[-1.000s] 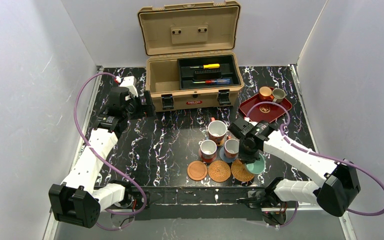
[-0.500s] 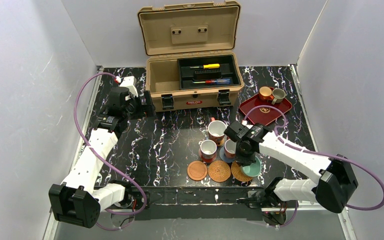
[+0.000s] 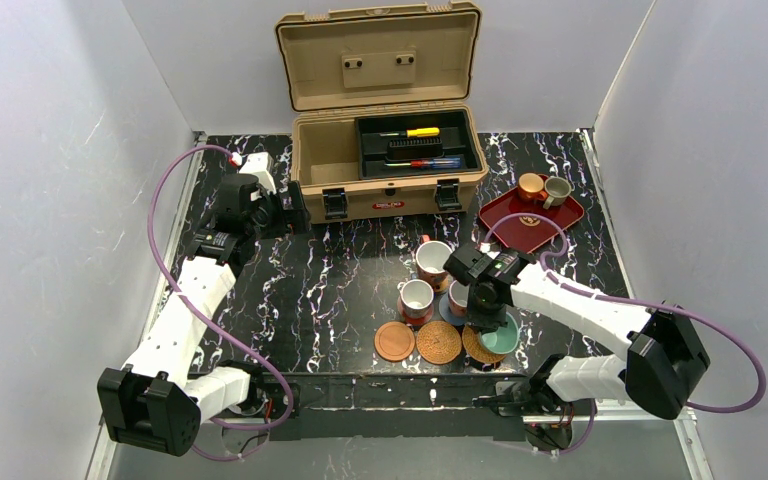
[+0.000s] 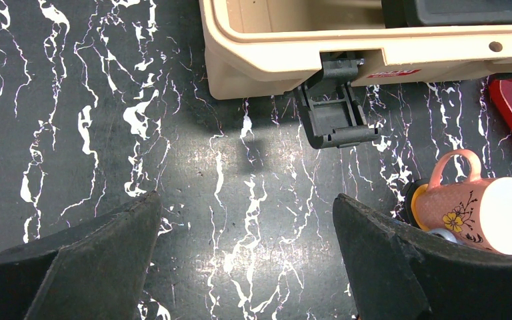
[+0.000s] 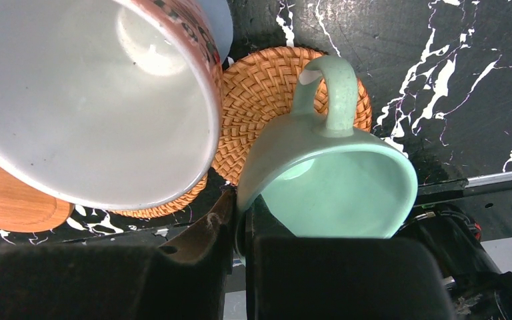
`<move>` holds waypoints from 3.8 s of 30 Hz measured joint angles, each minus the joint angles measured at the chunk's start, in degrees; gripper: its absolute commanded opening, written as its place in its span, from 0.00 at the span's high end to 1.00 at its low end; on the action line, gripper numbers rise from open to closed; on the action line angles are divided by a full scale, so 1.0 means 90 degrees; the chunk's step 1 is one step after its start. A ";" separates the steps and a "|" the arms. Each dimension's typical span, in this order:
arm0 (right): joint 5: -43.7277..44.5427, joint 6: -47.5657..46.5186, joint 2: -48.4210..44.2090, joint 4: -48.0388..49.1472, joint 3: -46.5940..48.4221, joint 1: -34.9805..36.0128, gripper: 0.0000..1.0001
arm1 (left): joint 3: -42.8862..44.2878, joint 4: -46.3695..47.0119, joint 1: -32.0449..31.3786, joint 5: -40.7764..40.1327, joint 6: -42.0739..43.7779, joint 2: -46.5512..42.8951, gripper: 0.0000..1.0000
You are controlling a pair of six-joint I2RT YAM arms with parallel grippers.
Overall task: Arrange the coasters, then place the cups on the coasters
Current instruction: Place the cup on the coaster, then pick up the cup from the tray.
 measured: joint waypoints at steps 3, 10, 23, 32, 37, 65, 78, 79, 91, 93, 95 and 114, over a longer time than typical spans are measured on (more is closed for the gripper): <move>0.0000 0.0000 0.0002 0.0019 -0.0017 0.0000 0.99 | 0.0000 0.0000 -0.0002 0.0000 0.0000 0.0000 0.01; 0.0053 0.0000 0.0080 0.0109 -0.0070 0.0000 0.99 | 0.0000 0.0000 0.0000 0.0000 0.0000 0.0000 0.01; 0.0117 -0.0002 0.0253 0.0192 -0.0068 0.0000 0.97 | 0.0000 0.0000 0.0000 0.0002 0.0000 0.0000 0.01; 0.0117 -0.0032 0.0347 0.0209 -0.0029 0.0000 0.78 | 0.0000 0.0000 0.0000 0.0000 0.0000 0.0000 0.01; 0.0117 -0.0036 0.0432 0.0236 -0.0032 0.0005 0.72 | 0.0000 -0.0002 -0.0002 0.0000 0.0000 0.0000 0.01; 0.0260 -0.0153 -0.0085 -0.0163 0.0398 0.0005 0.56 | 0.0000 -0.0002 -0.0002 0.0000 0.0002 0.0000 0.01; 0.0619 -0.0794 -0.0146 -0.0427 0.1224 -0.0019 0.52 | 0.0000 -0.0002 0.0000 0.0000 0.0005 0.0000 0.01; 0.0622 -0.0843 -0.0146 -0.0442 0.1277 -0.0046 0.51 | 0.0000 -0.0002 -0.0002 0.0000 0.0005 0.0000 0.01; 0.0051 -0.2314 -0.0180 -0.0350 0.1770 -0.2268 0.48 | 0.0000 -0.0005 -0.0002 -0.0119 0.0032 -0.0032 0.01; -0.0041 -0.2671 -0.0070 -0.0267 0.2008 -0.2654 0.48 | 0.0000 -0.0002 -0.0002 -0.0143 0.0039 -0.0058 0.01; -0.0136 -0.2975 0.0109 -0.0049 0.2208 -0.2953 0.48 | 0.0000 -0.0002 -0.0002 -0.0143 0.0044 -0.0085 0.01; -0.0092 -0.3689 0.2569 0.3237 0.3162 -0.5848 0.37 | 0.0000 0.0002 -0.0002 -0.0165 0.0068 -0.0221 0.01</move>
